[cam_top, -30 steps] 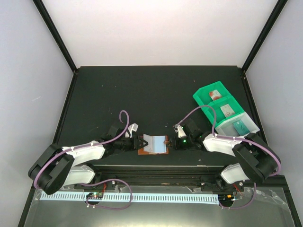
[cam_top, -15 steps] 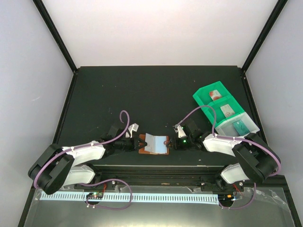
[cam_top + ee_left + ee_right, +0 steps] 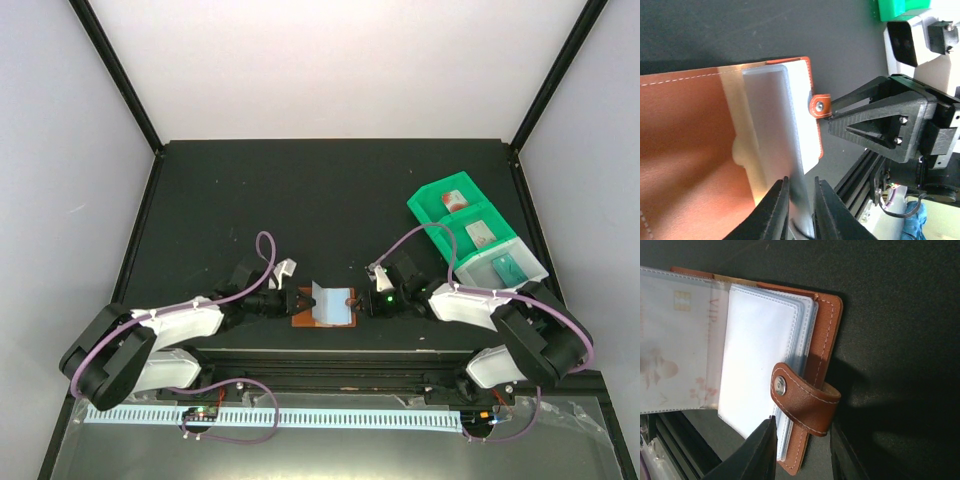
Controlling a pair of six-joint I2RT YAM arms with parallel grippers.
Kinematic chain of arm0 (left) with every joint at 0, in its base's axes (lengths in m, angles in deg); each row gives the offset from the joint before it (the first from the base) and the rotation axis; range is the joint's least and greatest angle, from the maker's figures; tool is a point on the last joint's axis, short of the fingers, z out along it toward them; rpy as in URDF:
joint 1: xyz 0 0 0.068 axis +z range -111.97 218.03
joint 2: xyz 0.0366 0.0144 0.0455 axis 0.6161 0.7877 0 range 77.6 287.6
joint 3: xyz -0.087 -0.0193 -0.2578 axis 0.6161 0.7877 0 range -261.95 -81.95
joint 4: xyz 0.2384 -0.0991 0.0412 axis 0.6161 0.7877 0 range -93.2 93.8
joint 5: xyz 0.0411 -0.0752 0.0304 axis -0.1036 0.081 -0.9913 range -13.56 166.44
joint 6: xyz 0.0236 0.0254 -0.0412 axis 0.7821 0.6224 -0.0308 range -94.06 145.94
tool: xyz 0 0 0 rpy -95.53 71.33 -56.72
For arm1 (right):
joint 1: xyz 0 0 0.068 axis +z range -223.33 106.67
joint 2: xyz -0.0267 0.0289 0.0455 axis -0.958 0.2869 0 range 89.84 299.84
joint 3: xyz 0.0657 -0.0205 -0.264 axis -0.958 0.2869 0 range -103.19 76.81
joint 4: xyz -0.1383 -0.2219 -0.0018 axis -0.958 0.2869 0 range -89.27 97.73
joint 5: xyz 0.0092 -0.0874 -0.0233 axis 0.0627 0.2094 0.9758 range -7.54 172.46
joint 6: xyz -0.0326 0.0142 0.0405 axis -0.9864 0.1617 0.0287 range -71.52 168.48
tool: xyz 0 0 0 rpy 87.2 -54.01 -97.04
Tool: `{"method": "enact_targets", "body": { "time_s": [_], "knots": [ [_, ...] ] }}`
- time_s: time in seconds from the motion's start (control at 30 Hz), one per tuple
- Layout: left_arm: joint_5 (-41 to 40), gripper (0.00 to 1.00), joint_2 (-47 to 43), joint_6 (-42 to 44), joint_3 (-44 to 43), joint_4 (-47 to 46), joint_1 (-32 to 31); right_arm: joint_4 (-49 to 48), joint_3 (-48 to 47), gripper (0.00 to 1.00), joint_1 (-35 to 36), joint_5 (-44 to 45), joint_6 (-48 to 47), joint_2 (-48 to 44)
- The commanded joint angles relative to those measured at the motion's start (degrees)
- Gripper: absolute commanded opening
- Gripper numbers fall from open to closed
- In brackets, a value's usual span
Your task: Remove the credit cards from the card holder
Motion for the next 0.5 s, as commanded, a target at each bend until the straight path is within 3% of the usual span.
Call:
{"method": "enact_targets", "body": {
  "time_s": [0.0,0.13,0.47],
  "knots": [
    [1.57,0.13,0.85,0.01,-3.27,-1.95,-1.07,1.99,-0.85,0.32,0.44,0.5,-0.76,-2.09],
    [1.11,0.08,1.28,0.36,-3.83,-1.2,-1.37,5.41,-2.0,0.36,0.48,2.86,-1.33,-5.27],
    [-5.33,0.1,-0.66,2.68,-4.14,7.41,-1.31,5.04,-3.69,0.38,0.59,1.38,0.91,-8.21]
  ]
}}
